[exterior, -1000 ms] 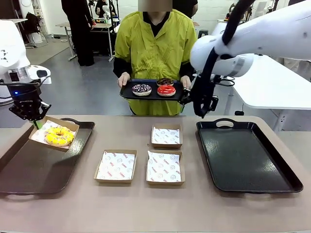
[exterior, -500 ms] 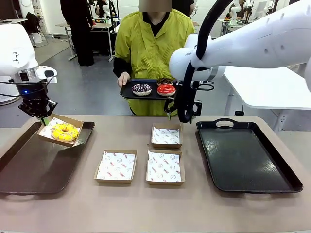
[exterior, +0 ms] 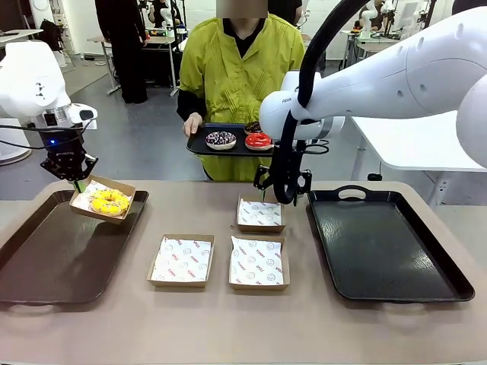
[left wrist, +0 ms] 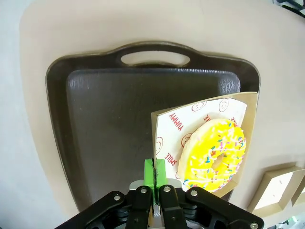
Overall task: Individually package the donuts and arrange them on the tray.
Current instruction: Place the picked Paper togo box on the Handle tray while simultaneously picking up another Paper togo box from the table with the other hand.
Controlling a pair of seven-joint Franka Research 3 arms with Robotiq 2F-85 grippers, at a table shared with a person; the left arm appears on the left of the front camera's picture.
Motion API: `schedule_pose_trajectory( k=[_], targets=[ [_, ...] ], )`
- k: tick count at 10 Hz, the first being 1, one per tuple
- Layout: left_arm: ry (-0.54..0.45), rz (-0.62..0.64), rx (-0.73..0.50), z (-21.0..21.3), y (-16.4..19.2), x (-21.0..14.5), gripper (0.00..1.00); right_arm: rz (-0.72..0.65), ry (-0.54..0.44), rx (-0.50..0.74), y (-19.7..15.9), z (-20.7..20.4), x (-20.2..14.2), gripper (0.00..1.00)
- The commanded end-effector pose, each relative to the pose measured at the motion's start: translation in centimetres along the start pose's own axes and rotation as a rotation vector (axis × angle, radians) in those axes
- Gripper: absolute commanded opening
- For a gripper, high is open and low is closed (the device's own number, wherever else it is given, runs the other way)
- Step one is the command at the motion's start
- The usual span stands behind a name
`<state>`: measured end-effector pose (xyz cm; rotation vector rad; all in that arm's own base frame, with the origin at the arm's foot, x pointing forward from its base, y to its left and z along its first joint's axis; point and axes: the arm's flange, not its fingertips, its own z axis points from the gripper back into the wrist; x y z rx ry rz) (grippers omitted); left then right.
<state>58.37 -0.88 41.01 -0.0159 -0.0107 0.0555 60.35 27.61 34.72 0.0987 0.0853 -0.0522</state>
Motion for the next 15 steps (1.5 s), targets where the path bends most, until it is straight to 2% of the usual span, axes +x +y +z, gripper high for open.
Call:
schedule_pose_trajectory(
  k=[1, 5, 8, 15],
  targets=[
    [0.005, -0.001, 0.002, -0.2, 0.0, -0.5, 0.01, 0.001, 0.004, 0.003, 0.2, 0.1, -0.1, 1.0],
    [0.006, 0.0, 0.001, -0.3, 0.0, -0.1, 0.01, 0.002, 0.001, 0.001, 0.1, 0.0, -0.1, 1.0],
    [0.003, -0.03, 0.018, -1.3, -0.4, 0.7, 0.01, -0.012, 0.006, -0.004, -0.1, -1.7, 0.5, 1.0],
    [0.032, -0.003, -0.002, -3.2, -0.5, 4.1, 0.01, 0.007, 0.016, -0.031, -0.6, -3.8, 1.6, 1.0]
  ],
)
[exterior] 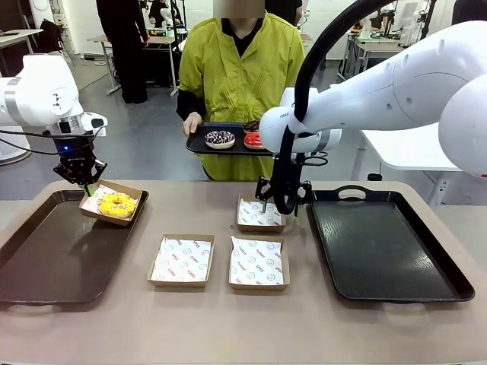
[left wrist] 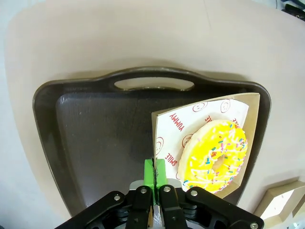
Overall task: Individually package the donuts and arrange them on the tray.
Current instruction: Place the picked Paper togo box on the Handle tray while simultaneously picking up another Paper togo box from the table with the other hand.
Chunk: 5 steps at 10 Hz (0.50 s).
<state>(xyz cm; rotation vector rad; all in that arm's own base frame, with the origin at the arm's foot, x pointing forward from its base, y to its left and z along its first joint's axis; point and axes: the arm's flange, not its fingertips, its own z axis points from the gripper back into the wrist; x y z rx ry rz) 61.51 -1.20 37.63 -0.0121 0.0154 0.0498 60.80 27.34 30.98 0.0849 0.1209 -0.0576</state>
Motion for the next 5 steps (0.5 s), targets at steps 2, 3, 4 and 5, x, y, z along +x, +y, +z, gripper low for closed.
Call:
schedule_pose_trajectory(
  k=[2, 3, 4, 5],
  targets=[
    [0.007, -0.043, -0.027, 0.24, -0.39, 1.17, 0.4, 0.024, -0.012, -0.018, -0.23, -0.24, 1.01, 0.42],
    [0.011, -0.052, -0.027, 0.31, -0.26, 1.28, 0.6, 0.019, -0.011, -0.017, -0.24, -0.17, 1.08, 0.42],
    [0.016, -0.05, -0.031, 0.4, -0.3, 1.25, 0.99, 0.014, -0.01, -0.015, -0.29, -0.15, 1.12, 0.0],
    [0.022, -0.05, -0.034, 0.42, -0.26, 1.2, 1.0, 0.009, -0.006, -0.012, -0.34, -0.18, 1.17, 0.37]
  ],
)
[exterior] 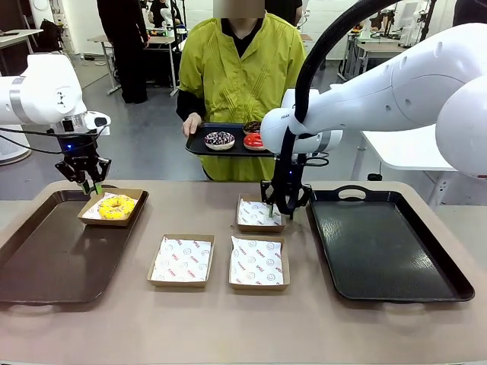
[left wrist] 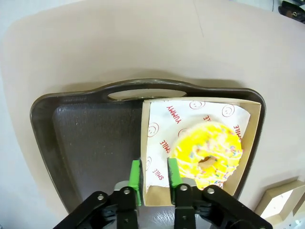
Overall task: Individually package the donuts and arrange them on the tray.
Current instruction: Place the picked Paper togo box on the Handle tray while simultaneously picking up another Paper togo box from the table with the other hand.
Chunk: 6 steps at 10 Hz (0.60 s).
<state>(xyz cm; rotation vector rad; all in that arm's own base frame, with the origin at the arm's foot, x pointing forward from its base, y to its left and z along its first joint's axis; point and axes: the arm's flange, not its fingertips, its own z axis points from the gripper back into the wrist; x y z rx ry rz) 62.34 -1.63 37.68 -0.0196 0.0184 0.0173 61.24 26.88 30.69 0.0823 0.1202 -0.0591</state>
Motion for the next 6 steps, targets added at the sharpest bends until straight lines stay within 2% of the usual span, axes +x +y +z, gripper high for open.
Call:
schedule_pose_trajectory(
  k=[1, 2, 3, 4, 6],
  targets=[
    [0.022, -0.02, -0.032, 0.41, 0.12, 0.3, 1.0, 0.006, -0.001, -0.006, 0.04, 0.02, 0.68, 0.0],
    [0.024, -0.021, -0.036, 0.42, 0.12, 0.23, 1.0, 0.004, 0.0, -0.006, 0.06, 0.02, 0.67, 0.0],
    [0.027, -0.02, -0.038, 0.44, 0.09, 0.17, 0.92, 0.002, -0.001, -0.008, 0.08, 0.03, 0.63, 0.0],
    [0.029, -0.02, -0.04, 0.46, 0.11, 0.09, 1.0, -0.002, -0.003, -0.009, 0.13, 0.09, 0.59, 0.0],
    [0.031, -0.02, -0.044, 0.43, 0.14, -0.04, 1.0, -0.004, -0.006, -0.02, 0.32, 0.19, 0.46, 0.0]
  ],
)
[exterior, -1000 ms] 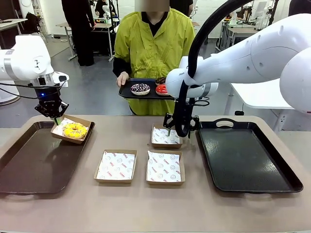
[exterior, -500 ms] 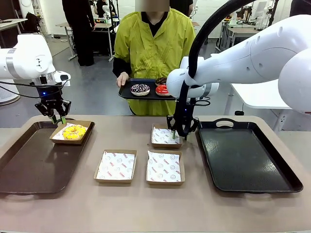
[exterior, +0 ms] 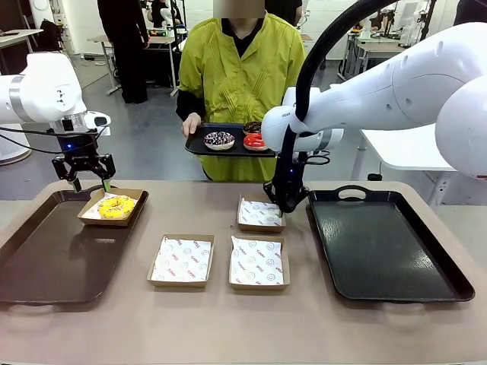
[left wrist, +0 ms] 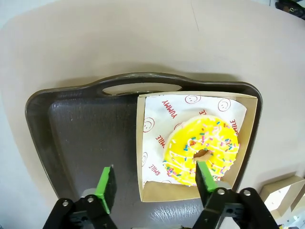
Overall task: Individually package the donuts and arrange them on the tray.
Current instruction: Place the picked Paper togo box on the Handle tray while simultaneously picking up another Paper togo box from the table with the other hand.
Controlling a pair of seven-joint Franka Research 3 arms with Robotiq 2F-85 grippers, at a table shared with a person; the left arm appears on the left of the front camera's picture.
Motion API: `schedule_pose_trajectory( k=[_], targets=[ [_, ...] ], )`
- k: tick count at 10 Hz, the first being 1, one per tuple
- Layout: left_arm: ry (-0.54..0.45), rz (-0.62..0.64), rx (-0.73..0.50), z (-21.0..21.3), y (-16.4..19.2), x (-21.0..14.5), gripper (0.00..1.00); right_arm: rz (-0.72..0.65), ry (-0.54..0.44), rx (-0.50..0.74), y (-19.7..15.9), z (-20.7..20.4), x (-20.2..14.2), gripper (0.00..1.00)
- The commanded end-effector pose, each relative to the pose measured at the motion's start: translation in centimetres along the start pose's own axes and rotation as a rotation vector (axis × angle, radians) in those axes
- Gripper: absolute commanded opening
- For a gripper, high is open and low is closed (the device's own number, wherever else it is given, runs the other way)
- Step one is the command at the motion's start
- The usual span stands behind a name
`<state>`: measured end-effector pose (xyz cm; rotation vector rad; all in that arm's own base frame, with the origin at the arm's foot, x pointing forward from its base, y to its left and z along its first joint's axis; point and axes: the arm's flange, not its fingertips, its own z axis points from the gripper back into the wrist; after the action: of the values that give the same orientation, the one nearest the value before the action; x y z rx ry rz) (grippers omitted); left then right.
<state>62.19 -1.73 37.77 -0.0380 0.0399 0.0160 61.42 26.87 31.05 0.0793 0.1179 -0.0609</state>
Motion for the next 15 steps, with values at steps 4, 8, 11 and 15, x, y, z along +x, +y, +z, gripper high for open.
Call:
schedule_pose_trajectory(
  k=[4, 8, 11, 15],
  targets=[
    [0.015, -0.016, -0.042, 0.6, 0.5, -0.3, 1.0, -0.026, 0.003, -0.028, 0.5, 0.1, 0.1, 0.0],
    [0.036, -0.012, -0.301, 3.0, 4.1, -7.5, 1.0, 0.002, -0.026, -0.014, 0.4, 6.2, -2.5, 0.0],
    [0.034, -0.06, -0.596, 3.9, 9.9, -15.3, 1.0, -0.007, -0.026, -0.015, 0.0, 11.6, -3.3, 0.0],
    [-0.091, 0.016, -0.981, 2.7, 19.2, -22.2, 1.0, -0.027, 0.017, -0.019, 0.2, 14.3, -2.6, 0.0]
  ],
)
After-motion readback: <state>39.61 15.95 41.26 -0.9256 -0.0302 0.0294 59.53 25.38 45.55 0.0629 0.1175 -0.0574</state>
